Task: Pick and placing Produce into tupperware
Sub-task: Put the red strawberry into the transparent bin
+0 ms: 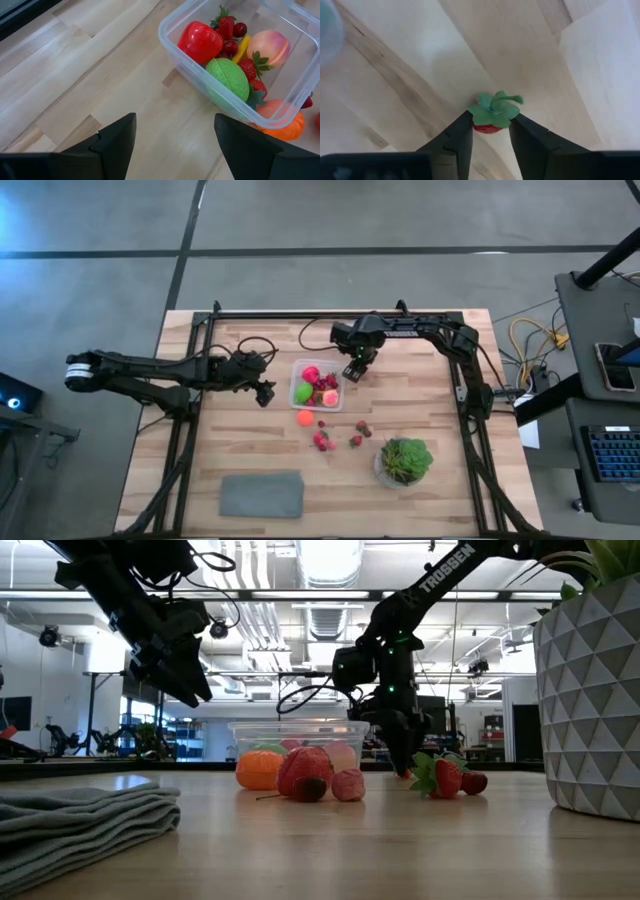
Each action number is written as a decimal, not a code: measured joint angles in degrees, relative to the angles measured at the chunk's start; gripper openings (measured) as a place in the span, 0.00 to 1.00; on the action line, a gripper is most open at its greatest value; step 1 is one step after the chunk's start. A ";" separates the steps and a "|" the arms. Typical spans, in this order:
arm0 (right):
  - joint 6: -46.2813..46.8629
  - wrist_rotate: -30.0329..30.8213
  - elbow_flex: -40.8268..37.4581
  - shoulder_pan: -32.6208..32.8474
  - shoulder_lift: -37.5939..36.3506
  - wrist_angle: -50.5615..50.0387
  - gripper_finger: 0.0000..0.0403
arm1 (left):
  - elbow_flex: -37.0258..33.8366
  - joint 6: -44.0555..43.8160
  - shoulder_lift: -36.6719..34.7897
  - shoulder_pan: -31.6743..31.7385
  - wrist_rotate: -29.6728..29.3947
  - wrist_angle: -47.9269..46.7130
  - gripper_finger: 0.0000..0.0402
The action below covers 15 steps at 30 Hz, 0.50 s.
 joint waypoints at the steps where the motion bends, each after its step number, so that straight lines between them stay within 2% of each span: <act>1: 0.00 -0.07 -0.26 -0.19 0.00 0.03 0.28 | 0.00 0.00 -0.02 0.00 0.00 0.00 0.63; 6: -0.10 -0.18 -1.00 -0.55 -0.13 0.02 0.25 | 0.00 0.00 -0.02 0.00 0.00 -0.02 0.63; 12: -0.41 -0.35 -0.56 -0.38 -0.87 0.12 0.25 | 0.00 0.02 0.00 0.00 0.00 -0.04 0.63; 15: 0.02 -3.57 0.33 -0.31 -3.88 0.24 0.26 | 0.00 0.02 0.00 0.00 0.02 -0.06 0.63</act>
